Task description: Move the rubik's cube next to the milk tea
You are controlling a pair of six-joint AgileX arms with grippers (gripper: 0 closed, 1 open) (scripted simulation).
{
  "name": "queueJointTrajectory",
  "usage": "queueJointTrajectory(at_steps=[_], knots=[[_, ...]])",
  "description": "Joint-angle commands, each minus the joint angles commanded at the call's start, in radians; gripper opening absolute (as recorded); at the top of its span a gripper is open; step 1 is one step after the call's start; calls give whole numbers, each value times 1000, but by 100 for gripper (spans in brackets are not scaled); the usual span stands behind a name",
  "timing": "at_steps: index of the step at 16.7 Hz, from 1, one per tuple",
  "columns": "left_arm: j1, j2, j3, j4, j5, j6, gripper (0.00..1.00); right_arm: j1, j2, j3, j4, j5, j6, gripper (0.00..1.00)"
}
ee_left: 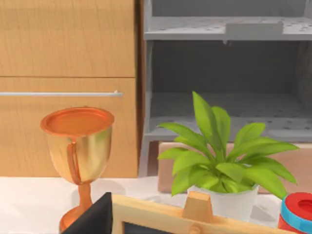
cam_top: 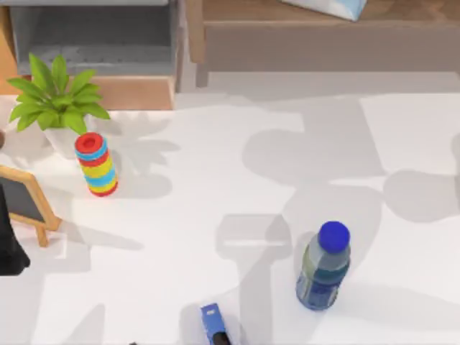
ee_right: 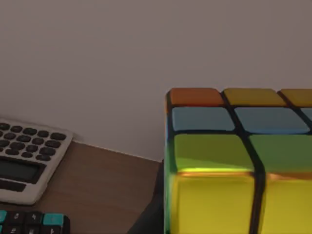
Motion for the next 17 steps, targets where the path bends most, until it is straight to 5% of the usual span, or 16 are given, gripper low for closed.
queueJointTrajectory(at_steps=[11,17], knots=[[0,0,0,0,0,0,100,150,-37,152,-597,62,34,0],[0,0,0,0,0,0,100,290,-68,212,-1116,158,215,0]])
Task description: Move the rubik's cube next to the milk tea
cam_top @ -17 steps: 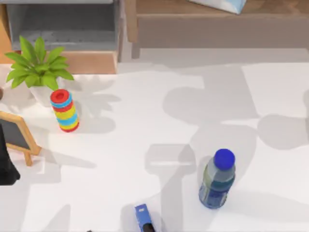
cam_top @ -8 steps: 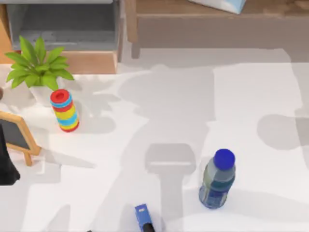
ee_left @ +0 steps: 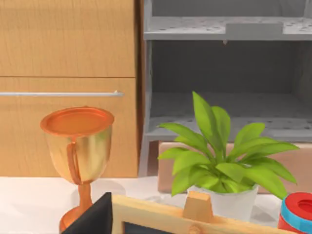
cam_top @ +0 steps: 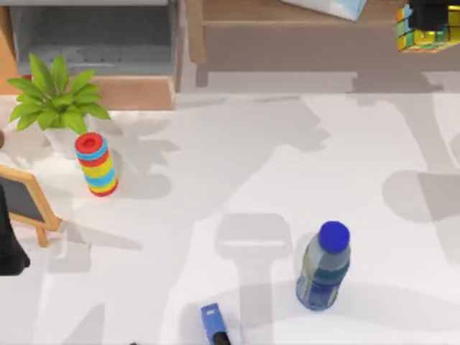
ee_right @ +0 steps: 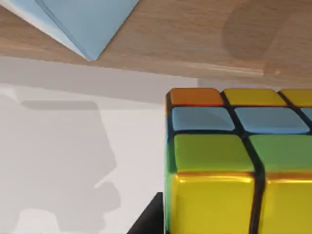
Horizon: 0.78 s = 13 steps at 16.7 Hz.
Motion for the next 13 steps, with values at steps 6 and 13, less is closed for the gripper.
queueJointTrajectory(at_steps=[6,13], knots=[[0,0,0,0,0,0,100,154,123,-60,-354,156,204,0],[0,0,0,0,0,0,100,172,153,-74,-403,184,230,0]])
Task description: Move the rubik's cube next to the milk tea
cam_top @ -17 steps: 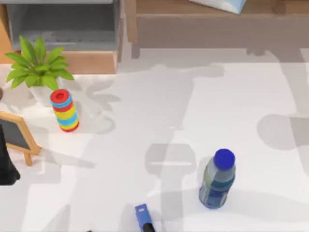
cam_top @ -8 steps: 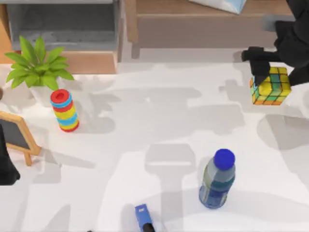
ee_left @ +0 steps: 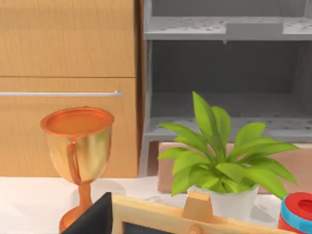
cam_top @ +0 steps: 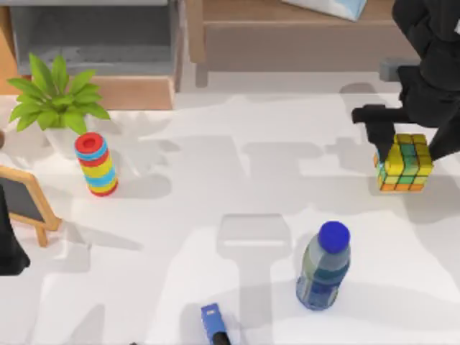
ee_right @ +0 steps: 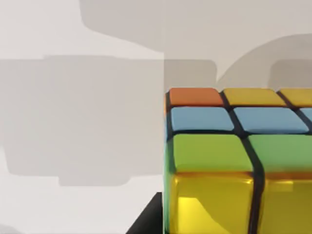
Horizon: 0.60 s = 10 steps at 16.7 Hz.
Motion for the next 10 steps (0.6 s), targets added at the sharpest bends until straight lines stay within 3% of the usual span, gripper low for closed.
queueJointTrajectory(at_steps=[10], knots=[[0,0,0,0,0,0,100,45,-51,67,26,-13,87,0]])
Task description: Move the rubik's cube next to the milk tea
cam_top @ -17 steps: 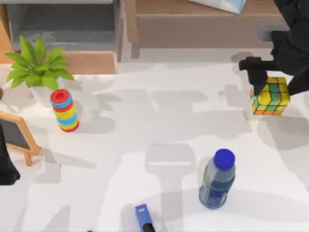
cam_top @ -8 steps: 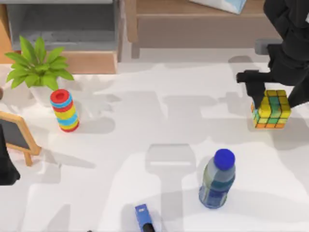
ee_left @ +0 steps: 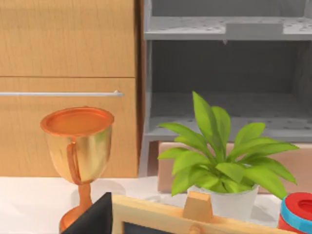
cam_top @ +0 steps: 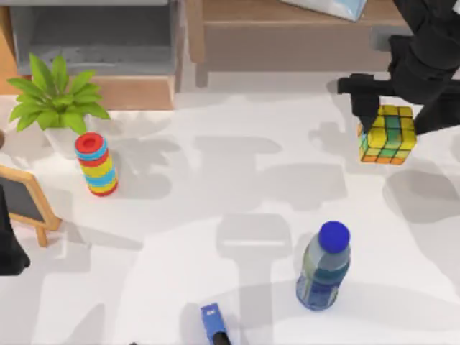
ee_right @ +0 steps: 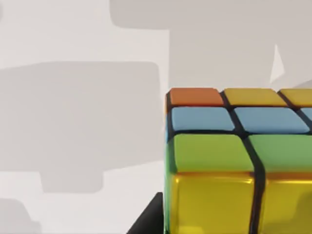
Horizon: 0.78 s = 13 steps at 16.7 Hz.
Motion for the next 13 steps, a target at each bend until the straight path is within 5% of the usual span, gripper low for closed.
queueJointTrajectory(at_steps=[13], knots=[[0,0,0,0,0,0,100,-19,47,-86,19,2,-46,0]])
